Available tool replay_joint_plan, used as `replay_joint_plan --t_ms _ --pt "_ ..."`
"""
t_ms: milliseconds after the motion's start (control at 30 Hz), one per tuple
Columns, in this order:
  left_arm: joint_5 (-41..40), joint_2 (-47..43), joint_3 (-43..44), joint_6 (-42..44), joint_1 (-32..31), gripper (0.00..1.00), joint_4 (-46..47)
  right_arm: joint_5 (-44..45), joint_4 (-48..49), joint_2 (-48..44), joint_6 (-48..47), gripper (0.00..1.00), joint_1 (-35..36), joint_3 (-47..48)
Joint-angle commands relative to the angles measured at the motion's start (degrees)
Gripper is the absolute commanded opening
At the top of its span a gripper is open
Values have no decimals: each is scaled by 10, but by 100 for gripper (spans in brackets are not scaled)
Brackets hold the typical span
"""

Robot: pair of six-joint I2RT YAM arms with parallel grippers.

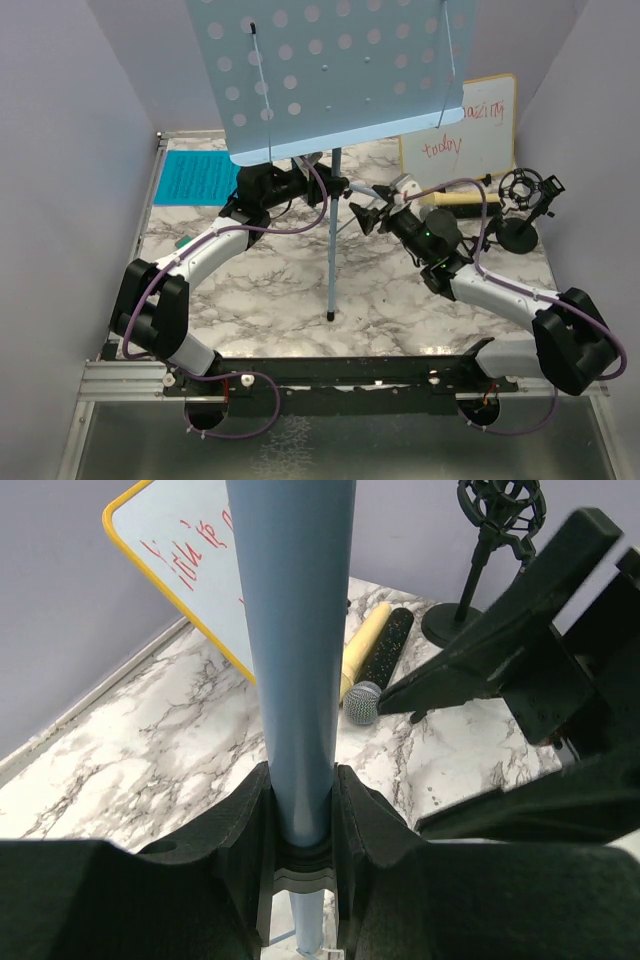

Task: Pack up the instrument practice props
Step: Unscrew the knob on the music stand.

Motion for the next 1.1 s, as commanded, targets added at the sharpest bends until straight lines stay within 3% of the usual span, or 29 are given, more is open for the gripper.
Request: replay_joint_plan --t_ms 0,167,433,600,1067 --pt "2 43 -31 -4 -2 0 -147 -25 56 -28 313 72 -42 -22" --pt "2 42 -33 -3 -2 0 -146 -60 81 -8 470 73 -80 -17" --pt "5 45 -34 -3 -3 0 -144 -133 113 71 598 72 -106 9" --pt "4 48 -34 -2 -3 0 -143 -180 135 106 623 70 -107 30" --pt "3 55 -33 -3 -3 0 -141 -192 114 121 624 67 -116 56"
